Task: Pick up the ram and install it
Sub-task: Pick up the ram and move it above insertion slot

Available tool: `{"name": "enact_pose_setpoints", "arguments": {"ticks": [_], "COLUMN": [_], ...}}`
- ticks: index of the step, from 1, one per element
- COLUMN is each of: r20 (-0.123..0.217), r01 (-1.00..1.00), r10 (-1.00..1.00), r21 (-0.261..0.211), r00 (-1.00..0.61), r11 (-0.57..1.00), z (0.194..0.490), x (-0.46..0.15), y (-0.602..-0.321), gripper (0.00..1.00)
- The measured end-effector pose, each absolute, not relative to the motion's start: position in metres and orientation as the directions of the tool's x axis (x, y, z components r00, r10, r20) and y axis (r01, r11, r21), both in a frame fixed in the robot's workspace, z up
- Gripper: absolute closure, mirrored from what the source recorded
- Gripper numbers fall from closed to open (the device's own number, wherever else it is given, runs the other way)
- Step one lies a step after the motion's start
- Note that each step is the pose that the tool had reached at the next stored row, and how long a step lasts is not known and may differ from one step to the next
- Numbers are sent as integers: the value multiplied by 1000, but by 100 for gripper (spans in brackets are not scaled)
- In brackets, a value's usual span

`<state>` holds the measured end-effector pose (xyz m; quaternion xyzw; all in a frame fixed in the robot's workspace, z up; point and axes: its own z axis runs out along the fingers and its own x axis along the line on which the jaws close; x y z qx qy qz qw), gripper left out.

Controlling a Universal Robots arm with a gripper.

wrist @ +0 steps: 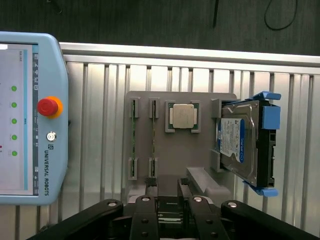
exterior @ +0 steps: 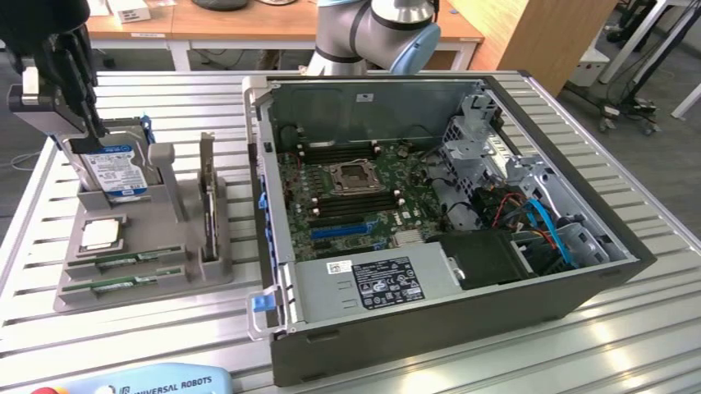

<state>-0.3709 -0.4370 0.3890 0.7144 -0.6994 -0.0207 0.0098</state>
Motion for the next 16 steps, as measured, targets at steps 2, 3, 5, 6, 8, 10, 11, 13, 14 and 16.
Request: {"name": "enact_pose_setpoints", "arguments": {"ticks": [2, 3, 5, 6, 8, 10, 11, 13, 14, 16], "r20": [-16, -16, -16, -16, -16, -16, -16, -16, -16, -16], "r01": [-999, -999, -999, -999, -999, -999, -999, -999, -999, -999], "r10": [-1000, -1000, -1000, -1000, -1000, -1000, -1000, -1000, -1000, -1000], "r21": [43, 43, 43, 43, 43, 43, 43, 43, 43, 43], "r00": [21, 21, 21, 21, 21, 21, 21, 21, 21, 21], "r11": [-22, -21, -22, -22, -22, -22, -22, -22, -22, -22], "z": [389, 389, 389, 389, 387, 385, 384, 381, 380, 377], "x": [-371, -371, -371, -371, -371, -371, -371, -371, -371, -371], "y": [-437, -437, -437, -437, -437, -437, -437, -437, -437, -437], "gripper": [70, 70, 70, 70, 70, 70, 70, 70, 70, 70]}}
